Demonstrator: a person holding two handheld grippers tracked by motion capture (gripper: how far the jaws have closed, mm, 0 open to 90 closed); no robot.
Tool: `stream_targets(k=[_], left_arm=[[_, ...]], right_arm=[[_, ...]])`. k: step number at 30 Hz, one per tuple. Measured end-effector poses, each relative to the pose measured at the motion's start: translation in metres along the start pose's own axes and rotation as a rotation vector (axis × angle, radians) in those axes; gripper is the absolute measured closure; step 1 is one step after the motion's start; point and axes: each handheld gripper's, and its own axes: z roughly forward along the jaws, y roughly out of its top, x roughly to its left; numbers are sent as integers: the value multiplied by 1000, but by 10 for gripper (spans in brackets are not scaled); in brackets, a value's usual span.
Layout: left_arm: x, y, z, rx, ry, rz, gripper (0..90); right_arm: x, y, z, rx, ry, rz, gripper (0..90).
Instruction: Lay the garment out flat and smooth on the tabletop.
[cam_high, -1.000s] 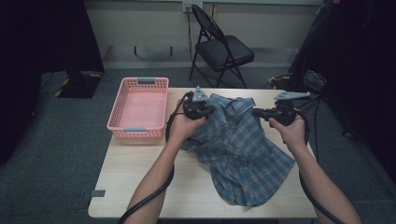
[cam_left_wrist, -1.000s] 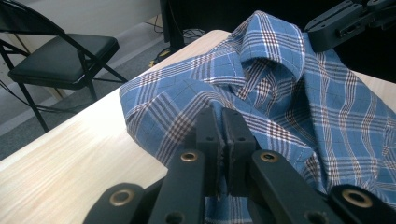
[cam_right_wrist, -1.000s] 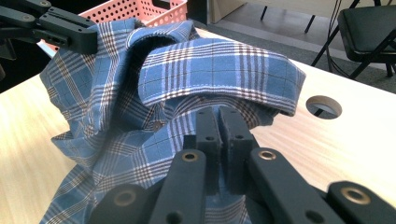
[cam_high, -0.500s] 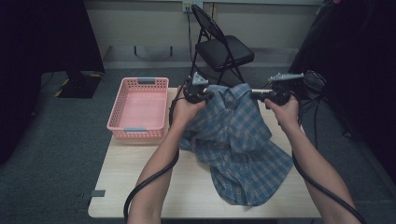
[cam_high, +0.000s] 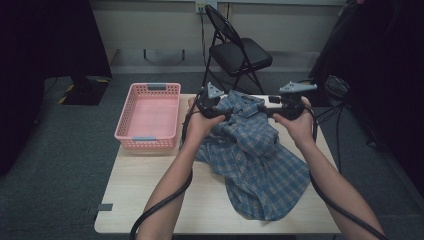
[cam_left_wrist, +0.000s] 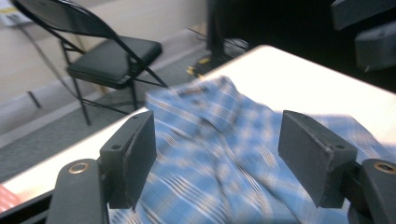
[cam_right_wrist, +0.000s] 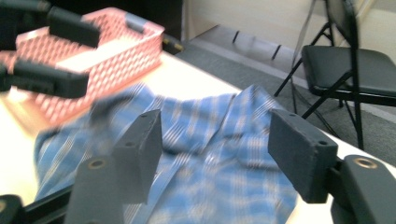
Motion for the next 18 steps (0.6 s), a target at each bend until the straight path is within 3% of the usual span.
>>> stream_targets(k=[5, 7, 14, 18], left_arm=[[-19, -28, -14, 22, -48, 11, 250], [-26, -41, -18, 35, -65, 21, 241], [-49, -84, -25, 77, -113, 45, 233], [-58, -104, -26, 113, -127, 62, 233]], right_arm=[[26, -39, -14, 29, 61, 6, 287], [32, -54, -19, 43, 60, 7, 278], [42, -111, -32, 128, 54, 9, 267], [46, -136, -39, 144, 63, 22, 267]])
